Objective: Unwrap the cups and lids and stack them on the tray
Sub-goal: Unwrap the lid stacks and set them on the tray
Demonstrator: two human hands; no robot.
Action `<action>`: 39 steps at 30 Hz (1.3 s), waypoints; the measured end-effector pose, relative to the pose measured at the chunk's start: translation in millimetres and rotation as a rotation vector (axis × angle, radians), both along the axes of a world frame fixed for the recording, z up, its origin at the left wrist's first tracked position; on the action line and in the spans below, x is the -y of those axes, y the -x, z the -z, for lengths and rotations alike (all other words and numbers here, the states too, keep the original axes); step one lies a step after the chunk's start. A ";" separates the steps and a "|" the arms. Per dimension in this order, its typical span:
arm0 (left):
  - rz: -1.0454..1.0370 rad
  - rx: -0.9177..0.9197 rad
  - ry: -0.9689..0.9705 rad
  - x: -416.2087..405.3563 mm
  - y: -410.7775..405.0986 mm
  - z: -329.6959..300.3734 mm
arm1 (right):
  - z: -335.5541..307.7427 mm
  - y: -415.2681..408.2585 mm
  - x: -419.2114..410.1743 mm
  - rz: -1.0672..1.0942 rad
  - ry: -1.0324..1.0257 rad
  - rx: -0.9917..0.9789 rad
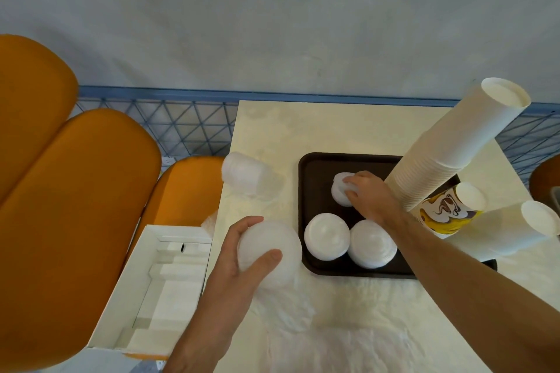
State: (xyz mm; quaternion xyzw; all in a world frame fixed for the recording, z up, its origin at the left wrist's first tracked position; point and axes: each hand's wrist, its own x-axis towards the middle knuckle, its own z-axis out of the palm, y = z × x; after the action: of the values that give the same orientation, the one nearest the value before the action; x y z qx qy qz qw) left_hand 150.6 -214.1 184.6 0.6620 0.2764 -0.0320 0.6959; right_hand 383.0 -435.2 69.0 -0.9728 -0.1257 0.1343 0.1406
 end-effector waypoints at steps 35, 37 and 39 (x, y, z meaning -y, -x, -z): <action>0.071 0.063 -0.161 13.0 -0.2 -6.8 | -143.4 131.3 -45.5 -0.095 -0.790 -0.275; 0.078 0.052 -0.181 16.0 -0.7 -9.2 | -142.6 141.5 -43.5 -0.061 -0.775 -0.213; 0.077 0.043 -0.179 17.7 -0.7 -10.1 | -143.7 148.0 -40.8 -0.034 -0.786 -0.182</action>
State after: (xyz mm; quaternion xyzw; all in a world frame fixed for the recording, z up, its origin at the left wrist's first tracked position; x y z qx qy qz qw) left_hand 151.3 -231.8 194.7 0.7324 0.2374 -0.0196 0.6379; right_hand 235.1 -394.4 212.6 -0.8268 -0.1705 0.1640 0.5104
